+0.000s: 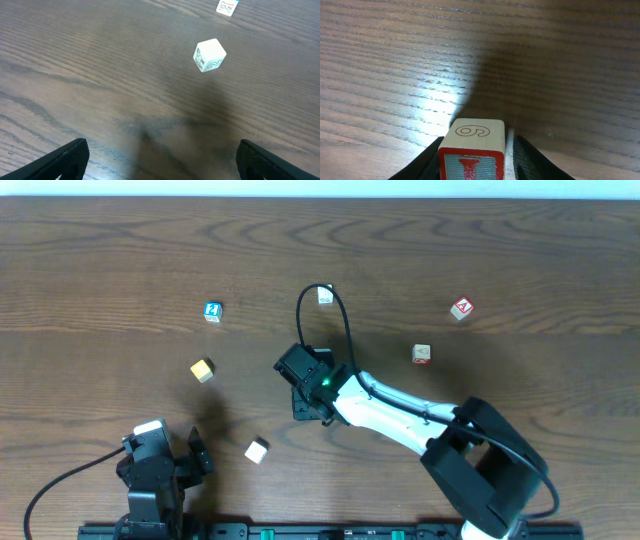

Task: Spell out Ai2
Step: 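Lower the right gripper and grasp the red I block, then carry the I block forward and set it down mid-table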

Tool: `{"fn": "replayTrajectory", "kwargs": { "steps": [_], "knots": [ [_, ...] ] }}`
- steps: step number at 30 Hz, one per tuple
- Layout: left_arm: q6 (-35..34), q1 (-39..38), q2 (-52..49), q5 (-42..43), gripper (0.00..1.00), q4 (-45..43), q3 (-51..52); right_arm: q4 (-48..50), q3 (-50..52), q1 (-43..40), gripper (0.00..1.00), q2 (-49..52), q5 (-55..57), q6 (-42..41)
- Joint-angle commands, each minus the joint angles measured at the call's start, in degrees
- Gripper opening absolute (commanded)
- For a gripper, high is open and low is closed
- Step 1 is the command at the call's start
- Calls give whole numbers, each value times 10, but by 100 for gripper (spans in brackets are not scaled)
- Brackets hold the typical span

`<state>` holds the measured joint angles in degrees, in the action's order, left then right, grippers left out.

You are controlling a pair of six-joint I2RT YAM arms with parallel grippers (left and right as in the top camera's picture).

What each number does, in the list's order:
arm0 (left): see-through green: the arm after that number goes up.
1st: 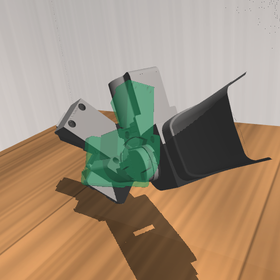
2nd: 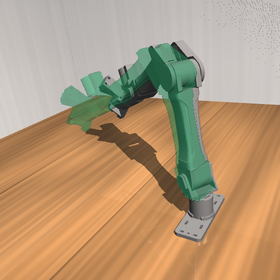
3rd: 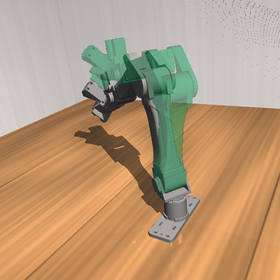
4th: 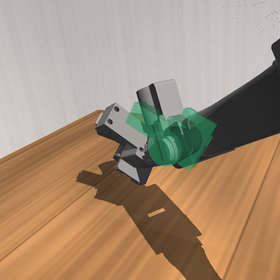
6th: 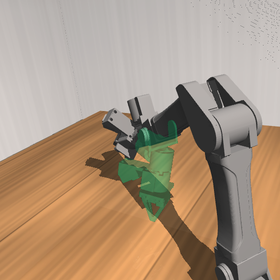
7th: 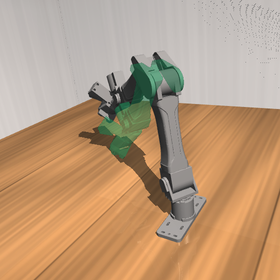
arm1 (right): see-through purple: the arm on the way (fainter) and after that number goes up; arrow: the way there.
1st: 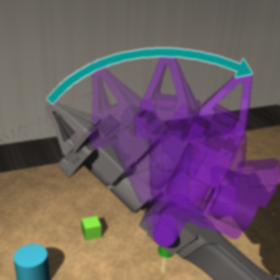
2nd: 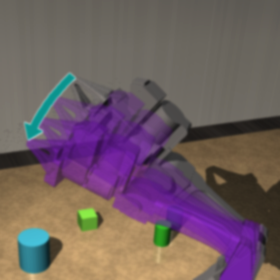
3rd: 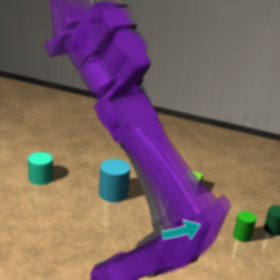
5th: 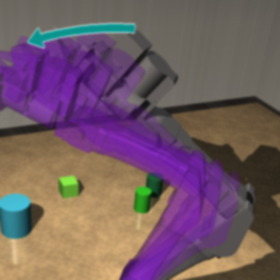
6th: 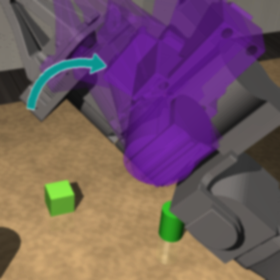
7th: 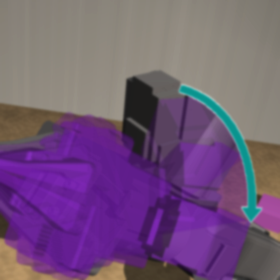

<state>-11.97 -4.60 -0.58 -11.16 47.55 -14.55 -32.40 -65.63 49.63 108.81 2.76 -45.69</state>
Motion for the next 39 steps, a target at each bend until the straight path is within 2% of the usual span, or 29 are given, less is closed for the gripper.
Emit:
{"fn": "replayTrajectory", "kwargs": {
  "steps": [1,9,22,25,31,39],
  "knots": [
    [4,2,3,-10,95,19,3,-2,-9,4,40,3,4,-10],
    [4,2,3,-10,95,19,3,-2,-9,4,29,3,4,-10],
    [4,2,3,-10,95,19,3,-3,-21,-10,29,3,31,-9],
    [4,2,3,-10,95,19,3,-11,-42,-24,28,3,51,-2],
    [4,2,3,-10,95,19,3,-51,-126,-58,25,3,96,64],
    [4,2,3,-10,95,19,3,-69,-175,-131,21,21,94,68]
  ]
}}
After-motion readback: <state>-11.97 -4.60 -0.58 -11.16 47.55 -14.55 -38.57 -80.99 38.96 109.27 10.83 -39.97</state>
